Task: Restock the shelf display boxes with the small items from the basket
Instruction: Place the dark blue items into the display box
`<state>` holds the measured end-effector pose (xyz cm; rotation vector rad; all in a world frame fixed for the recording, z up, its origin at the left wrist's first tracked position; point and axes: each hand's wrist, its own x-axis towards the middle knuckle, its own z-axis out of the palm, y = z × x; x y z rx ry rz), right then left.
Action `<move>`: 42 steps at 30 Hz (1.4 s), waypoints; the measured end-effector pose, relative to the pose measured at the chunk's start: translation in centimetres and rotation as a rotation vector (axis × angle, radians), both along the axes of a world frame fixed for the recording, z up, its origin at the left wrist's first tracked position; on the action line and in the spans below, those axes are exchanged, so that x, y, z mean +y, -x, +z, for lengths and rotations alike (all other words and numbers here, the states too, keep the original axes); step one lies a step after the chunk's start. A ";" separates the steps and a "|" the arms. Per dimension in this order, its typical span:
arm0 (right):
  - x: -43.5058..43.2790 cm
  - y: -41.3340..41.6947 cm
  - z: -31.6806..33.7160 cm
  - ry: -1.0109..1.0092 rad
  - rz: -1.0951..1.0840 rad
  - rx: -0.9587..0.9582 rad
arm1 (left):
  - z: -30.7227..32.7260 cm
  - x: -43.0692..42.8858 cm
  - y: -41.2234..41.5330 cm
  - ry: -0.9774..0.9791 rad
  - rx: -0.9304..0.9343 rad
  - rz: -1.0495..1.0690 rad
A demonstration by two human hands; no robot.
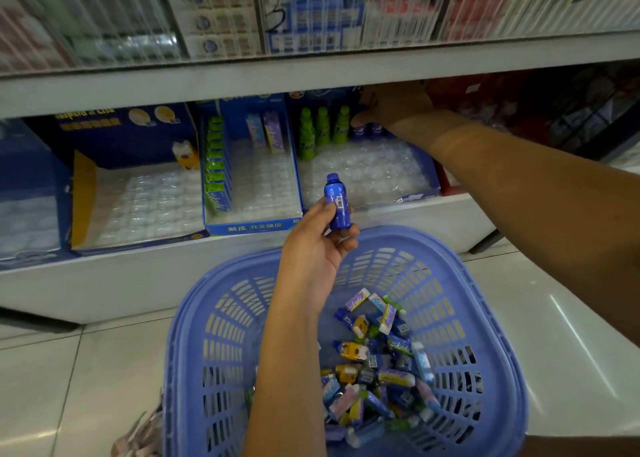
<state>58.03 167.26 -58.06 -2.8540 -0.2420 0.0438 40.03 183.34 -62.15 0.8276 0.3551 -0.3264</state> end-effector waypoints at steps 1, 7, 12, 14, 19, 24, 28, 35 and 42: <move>0.2 0.1 0.2 -0.001 -0.001 0.017 | 0.0 0.1 0.0 -0.026 -0.031 -0.003; 0.3 3.3 0.8 -0.301 -0.129 -0.116 | 0.2 0.3 0.3 -0.370 -0.266 0.001; 0.1 9.8 2.8 -0.826 -0.103 0.181 | 0.8 -0.5 0.6 -0.584 -0.388 0.148; 0.0 12.4 3.0 -0.892 -0.050 0.389 | 0.9 -1.2 0.7 -0.624 -0.406 0.200; -0.7 14.1 2.9 -1.057 -0.149 0.472 | 1.0 -3.3 1.1 -0.771 -0.530 0.277; -1.1 14.0 2.9 -1.108 -0.166 0.419 | 1.3 -4.1 0.4 -0.895 -0.637 0.321; -2.1 13.6 3.0 -1.097 -0.070 0.319 | 1.4 -3.6 -0.3 -0.821 -0.611 0.236; -3.4 12.9 2.5 -1.068 0.055 0.351 | 0.8 -2.7 -1.6 -0.811 -0.561 -0.001; -3.1 12.5 2.0 -1.077 -0.069 0.295 | 0.5 -3.8 -2.4 -0.801 -0.517 0.095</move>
